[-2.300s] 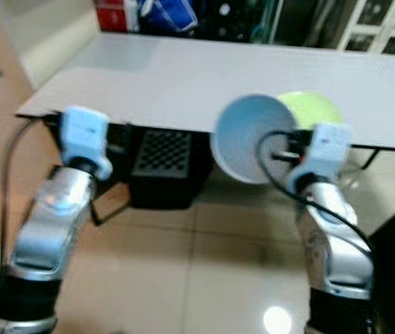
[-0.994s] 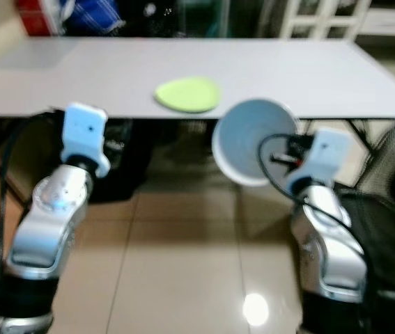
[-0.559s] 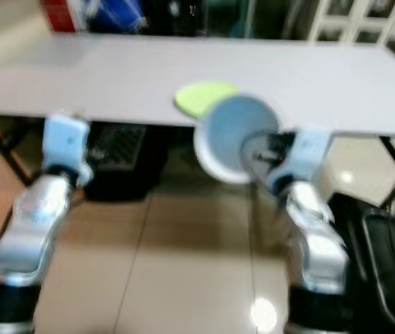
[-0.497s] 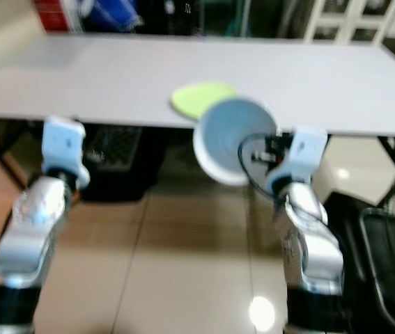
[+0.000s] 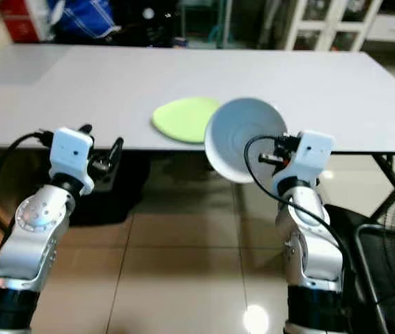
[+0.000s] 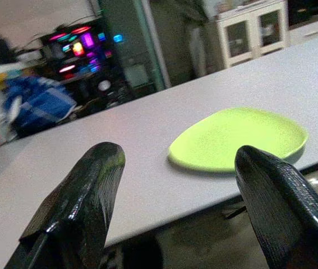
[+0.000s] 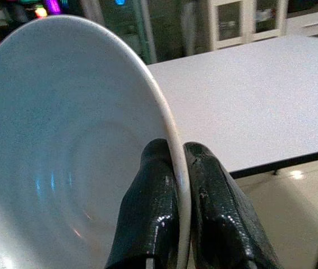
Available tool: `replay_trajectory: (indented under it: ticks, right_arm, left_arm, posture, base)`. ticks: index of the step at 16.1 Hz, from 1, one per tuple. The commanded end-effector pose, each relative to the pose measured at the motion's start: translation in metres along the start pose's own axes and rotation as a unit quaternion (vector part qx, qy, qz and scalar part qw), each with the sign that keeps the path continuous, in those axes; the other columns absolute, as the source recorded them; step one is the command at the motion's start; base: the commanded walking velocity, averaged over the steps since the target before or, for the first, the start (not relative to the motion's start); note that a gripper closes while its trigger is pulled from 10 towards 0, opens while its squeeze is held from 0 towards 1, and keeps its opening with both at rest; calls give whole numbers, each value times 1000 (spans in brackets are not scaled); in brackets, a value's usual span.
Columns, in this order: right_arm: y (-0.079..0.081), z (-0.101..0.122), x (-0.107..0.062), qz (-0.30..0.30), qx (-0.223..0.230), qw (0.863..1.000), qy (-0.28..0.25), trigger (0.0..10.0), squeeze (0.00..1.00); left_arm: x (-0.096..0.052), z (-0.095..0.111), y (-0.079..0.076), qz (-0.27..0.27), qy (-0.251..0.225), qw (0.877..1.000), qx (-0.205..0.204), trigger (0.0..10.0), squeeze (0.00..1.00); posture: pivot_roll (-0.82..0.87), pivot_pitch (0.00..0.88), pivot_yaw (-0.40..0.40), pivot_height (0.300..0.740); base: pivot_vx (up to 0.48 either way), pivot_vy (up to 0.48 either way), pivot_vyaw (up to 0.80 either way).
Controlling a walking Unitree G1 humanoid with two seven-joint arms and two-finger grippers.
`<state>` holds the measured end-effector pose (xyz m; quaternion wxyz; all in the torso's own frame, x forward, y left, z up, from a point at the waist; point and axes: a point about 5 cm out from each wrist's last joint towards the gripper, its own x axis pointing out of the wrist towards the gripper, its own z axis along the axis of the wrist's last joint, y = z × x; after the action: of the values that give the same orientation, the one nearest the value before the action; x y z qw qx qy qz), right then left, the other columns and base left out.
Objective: Setting the table
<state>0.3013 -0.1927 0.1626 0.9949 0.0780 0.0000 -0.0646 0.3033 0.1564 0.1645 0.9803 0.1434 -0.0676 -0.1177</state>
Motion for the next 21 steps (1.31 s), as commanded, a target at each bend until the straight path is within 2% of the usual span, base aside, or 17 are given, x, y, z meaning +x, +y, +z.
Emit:
replay_trajectory:
  ticks: [1,11,21]
  right_arm:
    - [-11,12,2,-18,-3,999,-26,10000,0]
    - [-10,15,8,-14,-1,999,-32,10000,0]
    - [-9,13,12,8,20,1000,-11,10000,0]
  left_arm:
    - [3,6,-9,-26,-14,1000,-2,10000,0]
    - [4,9,-12,-48,-22,999,13,10000,0]
    - [3,8,-12,-50,-14,998,20,10000,0]
  posture:
    - [-77,0,11,740]
    - [-72,0,10,740]
    - [-64,0,7,740]
  base:
    - [435,0,-800]
    - [436,0,0]
    - [424,0,0]
